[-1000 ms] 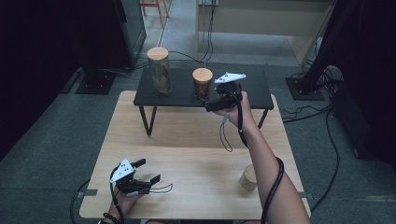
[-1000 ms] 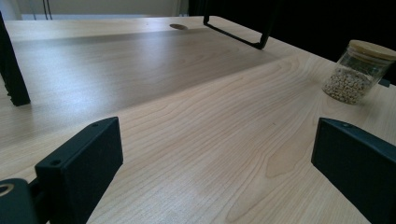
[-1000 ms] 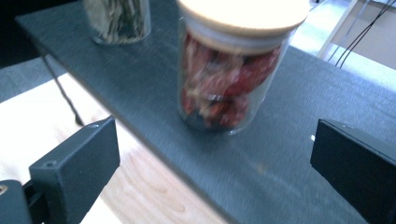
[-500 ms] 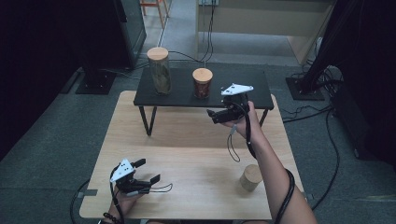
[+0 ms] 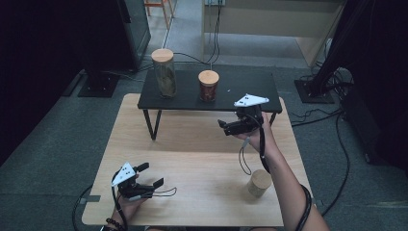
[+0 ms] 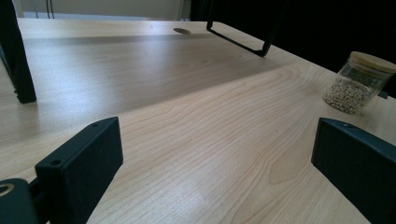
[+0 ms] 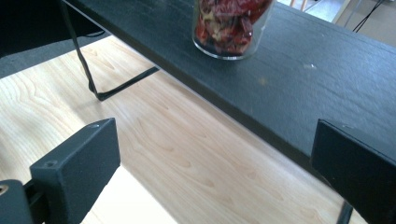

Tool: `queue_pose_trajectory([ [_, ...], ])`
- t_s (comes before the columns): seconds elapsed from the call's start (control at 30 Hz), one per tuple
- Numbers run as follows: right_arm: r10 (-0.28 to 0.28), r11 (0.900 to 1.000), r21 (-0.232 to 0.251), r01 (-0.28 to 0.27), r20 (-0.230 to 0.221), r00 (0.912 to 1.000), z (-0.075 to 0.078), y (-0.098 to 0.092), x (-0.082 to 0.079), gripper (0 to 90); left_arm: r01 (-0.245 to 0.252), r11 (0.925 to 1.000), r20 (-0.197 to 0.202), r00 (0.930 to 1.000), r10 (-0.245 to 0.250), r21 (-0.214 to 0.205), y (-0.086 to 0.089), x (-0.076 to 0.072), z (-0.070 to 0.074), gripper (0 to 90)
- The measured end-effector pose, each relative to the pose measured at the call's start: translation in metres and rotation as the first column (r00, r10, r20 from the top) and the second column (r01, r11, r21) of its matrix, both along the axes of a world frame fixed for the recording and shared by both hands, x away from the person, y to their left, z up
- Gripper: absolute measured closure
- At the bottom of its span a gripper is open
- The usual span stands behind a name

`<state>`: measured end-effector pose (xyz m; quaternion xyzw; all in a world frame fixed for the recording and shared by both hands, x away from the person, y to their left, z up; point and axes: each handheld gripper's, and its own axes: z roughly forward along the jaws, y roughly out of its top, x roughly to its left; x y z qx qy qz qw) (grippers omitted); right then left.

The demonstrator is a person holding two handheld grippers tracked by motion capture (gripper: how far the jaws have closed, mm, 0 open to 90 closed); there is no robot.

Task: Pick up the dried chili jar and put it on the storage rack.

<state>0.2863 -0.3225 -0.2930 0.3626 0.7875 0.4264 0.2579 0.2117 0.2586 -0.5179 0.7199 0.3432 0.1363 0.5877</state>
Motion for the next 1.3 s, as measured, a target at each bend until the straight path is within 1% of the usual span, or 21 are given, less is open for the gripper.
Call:
queue_pose_trajectory([
  [0.07,-0.005,1.0,0.007,0.005,0.002,1.0,-0.002,-0.004,-0.007,1.5,-0.003,0.9999,0.001,1.0,0.003,0.01,-0.001,0.0,0.001,2.1],
  [0.2,-0.012,0.9999,0.012,0.012,0.003,0.9999,-0.006,-0.011,-0.018,1.5,-0.015,0.9998,0.008,0.9999,0.015,0.014,-0.003,-0.002,0.001,2.1],
  [0.3,-0.014,0.9999,0.008,0.014,0.005,0.9999,-0.007,-0.017,-0.027,1.5,-0.019,0.9998,0.0,0.9998,0.019,0.012,-0.002,-0.001,0.001,2.1],
  [0.5,-0.019,0.9998,0.006,0.019,0.02,0.9996,-0.006,-0.028,-0.042,1.5,-0.015,0.9988,0.011,0.9998,0.014,0.046,-0.007,-0.003,0.004,2.1],
  [0.63,-0.027,0.9996,0.006,0.027,0.023,0.9994,-0.008,-0.033,-0.049,1.5,-0.018,0.9993,0.005,0.9998,0.018,0.034,-0.005,-0.002,0.003,2.1],
  [0.83,-0.029,0.9994,0.017,0.029,0.013,0.9995,-0.011,-0.039,-0.054,1.5,-0.021,0.9989,0.011,0.9997,0.02,0.043,-0.007,-0.003,0.003,2.1],
  [0.97,-0.031,0.9995,0.01,0.031,0.012,0.9994,-0.013,-0.04,-0.055,1.5,-0.019,0.9987,0.012,0.9998,0.019,0.048,-0.007,-0.003,0.004,2.1],
  [1.17,-0.032,0.9994,0.011,0.032,0.011,0.9994,-0.015,-0.043,-0.059,1.6,-0.022,0.9979,0.016,0.9997,0.021,0.062,-0.01,-0.005,0.005,2.1],
  [1.3,-0.036,0.9993,0.013,0.036,0.012,0.9993,-0.017,-0.045,-0.063,1.6,-0.024,0.9981,0.01,0.9997,0.023,0.057,-0.01,-0.004,0.005,2.1],
])
